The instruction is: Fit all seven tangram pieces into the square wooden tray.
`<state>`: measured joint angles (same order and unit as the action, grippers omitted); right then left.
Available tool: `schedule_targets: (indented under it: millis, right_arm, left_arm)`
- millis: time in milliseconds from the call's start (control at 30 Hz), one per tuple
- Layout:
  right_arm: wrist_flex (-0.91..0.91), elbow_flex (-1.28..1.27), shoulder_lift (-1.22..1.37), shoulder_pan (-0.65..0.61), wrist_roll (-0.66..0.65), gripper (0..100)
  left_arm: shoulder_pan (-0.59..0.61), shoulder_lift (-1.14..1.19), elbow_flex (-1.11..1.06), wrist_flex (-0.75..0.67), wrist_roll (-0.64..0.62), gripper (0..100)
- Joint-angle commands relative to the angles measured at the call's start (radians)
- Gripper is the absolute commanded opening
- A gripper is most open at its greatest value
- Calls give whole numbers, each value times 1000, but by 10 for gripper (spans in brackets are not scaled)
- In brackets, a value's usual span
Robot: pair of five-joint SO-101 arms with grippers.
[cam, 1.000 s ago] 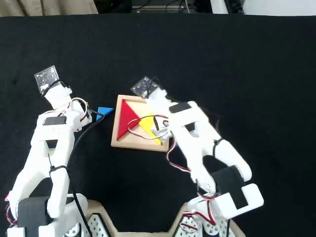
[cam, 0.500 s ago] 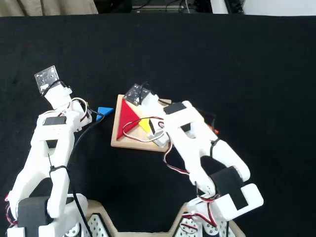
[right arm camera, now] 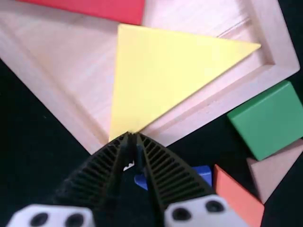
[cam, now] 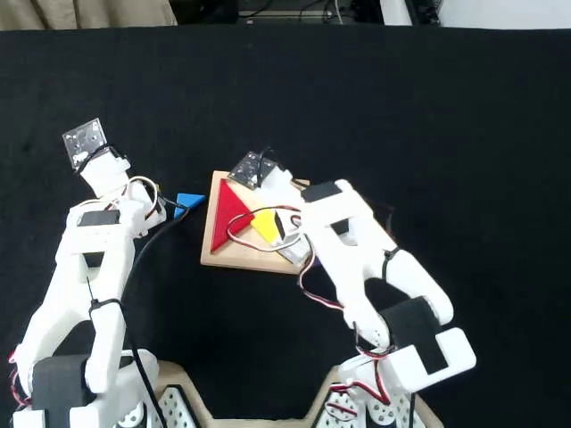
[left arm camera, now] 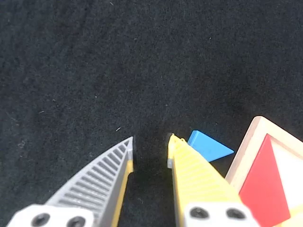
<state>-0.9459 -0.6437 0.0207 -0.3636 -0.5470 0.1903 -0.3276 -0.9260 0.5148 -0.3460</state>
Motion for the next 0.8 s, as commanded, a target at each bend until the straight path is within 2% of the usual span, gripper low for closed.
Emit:
schedule_targets:
  millis: [0,167,333,600,767]
  right_arm:
    - [-6,8,33,-26,-11,11]
    - [-28,4,33,-104,-12,11]
    - [-48,5,33,-129,-14,11]
    - [-71,4,39,-25,-97,11]
    - [-112,-18,42,-126,-118,11]
  left_arm:
    - [-8,-6,12,-15,12,130]
    - [-10,-6,12,-15,12,130]
    - [-10,-6,12,-15,12,130]
    - [-7,-6,12,-15,12,130]
    - [-7,-6,12,-15,12,130]
